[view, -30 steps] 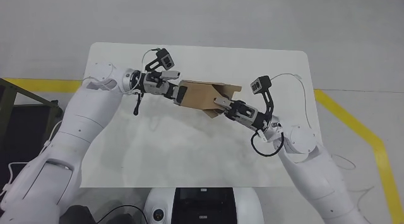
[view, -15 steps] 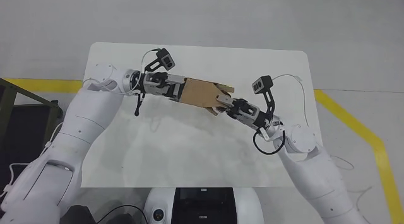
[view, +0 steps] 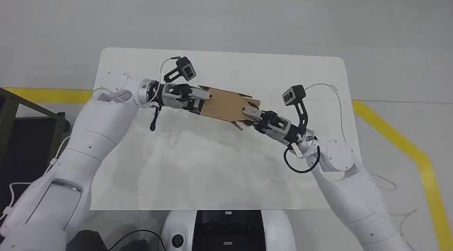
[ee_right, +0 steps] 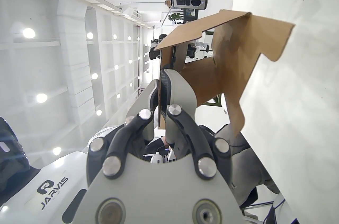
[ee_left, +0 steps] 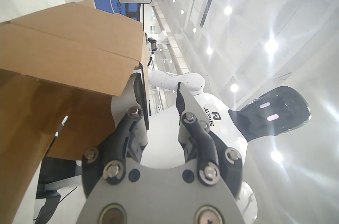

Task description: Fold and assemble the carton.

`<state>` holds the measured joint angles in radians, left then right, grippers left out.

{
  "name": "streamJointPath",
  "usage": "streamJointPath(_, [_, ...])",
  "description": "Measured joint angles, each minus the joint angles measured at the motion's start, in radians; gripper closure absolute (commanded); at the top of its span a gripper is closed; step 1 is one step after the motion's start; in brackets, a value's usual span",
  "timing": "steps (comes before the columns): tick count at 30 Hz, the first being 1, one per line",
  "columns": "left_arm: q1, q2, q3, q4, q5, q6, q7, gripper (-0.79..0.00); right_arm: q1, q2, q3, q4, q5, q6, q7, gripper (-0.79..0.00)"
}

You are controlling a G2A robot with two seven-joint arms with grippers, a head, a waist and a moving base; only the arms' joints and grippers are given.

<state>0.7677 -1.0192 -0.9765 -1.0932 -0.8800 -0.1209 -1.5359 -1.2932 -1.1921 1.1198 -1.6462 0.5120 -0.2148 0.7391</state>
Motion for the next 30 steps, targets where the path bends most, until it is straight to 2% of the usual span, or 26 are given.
streamJointPath(11, [-0.003, -0.001, 0.018, 0.000, 0.007, -0.001, 0.000, -0.200, -0.001, -0.002, 0.000, -0.002, -0.011, 0.000, 0.004, 0.000])
streamJointPath(18, [-0.009, -0.004, 0.026, 0.002, 0.012, -0.004, 0.000, -0.132, -0.002, -0.003, -0.004, -0.002, -0.014, 0.001, 0.001, 0.000])
streamJointPath(27, [-0.011, -0.006, 0.033, 0.005, 0.020, -0.003, 0.000, -0.111, -0.002, -0.005, -0.005, 0.000, -0.014, 0.002, 0.004, 0.000])
streamJointPath(30, [-0.012, -0.007, 0.034, 0.004, 0.022, -0.003, 0.000, 0.000, -0.002, -0.006, -0.005, 0.001, -0.013, 0.002, 0.004, 0.000])
